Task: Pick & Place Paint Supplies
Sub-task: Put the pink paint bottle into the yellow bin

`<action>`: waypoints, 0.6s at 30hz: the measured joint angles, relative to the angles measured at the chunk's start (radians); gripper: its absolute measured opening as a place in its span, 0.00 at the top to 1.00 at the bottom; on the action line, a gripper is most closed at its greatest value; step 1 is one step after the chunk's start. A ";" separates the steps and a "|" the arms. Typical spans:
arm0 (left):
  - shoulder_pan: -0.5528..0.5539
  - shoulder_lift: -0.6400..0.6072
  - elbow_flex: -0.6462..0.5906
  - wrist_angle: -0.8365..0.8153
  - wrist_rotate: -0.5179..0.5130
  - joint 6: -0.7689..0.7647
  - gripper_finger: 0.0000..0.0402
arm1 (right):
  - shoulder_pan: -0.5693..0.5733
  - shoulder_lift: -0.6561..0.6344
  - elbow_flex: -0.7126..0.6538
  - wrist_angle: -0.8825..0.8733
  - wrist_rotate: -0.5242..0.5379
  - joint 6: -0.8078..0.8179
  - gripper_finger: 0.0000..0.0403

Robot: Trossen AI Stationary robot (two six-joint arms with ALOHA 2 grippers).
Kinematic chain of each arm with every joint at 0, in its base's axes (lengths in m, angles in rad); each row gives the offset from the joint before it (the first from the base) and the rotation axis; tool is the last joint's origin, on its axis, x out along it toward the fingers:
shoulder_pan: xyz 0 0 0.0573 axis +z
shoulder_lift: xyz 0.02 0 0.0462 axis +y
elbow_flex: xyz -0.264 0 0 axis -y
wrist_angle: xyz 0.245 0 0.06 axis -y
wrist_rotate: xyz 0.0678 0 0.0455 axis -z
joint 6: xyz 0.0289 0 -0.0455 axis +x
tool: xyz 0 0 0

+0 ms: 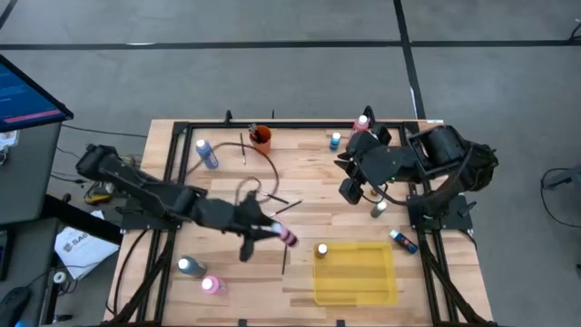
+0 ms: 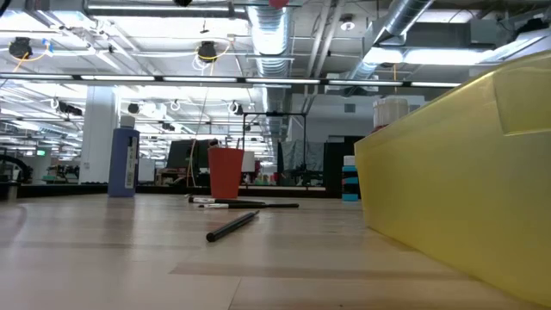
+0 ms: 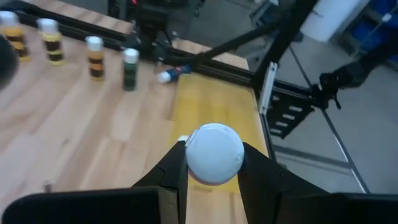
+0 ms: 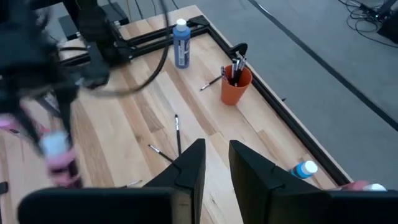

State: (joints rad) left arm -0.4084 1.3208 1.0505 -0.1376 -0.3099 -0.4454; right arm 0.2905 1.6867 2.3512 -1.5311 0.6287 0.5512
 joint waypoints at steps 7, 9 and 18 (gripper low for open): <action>-0.038 0.233 0.170 -0.002 -0.035 0.002 0.79 | -0.009 0.000 0.000 0.000 -0.003 0.044 0.83; -0.039 0.299 0.213 -0.002 -0.053 0.002 0.79 | -0.002 0.000 0.000 0.000 -0.003 0.044 0.83; -0.036 0.513 0.343 -0.009 -0.109 -0.050 0.79 | 0.051 0.000 0.000 0.000 -0.004 0.044 0.83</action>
State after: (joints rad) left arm -0.4446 1.8333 1.3940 -0.1464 -0.4188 -0.4959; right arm 0.3411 1.6867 2.3512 -1.5311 0.6250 0.5955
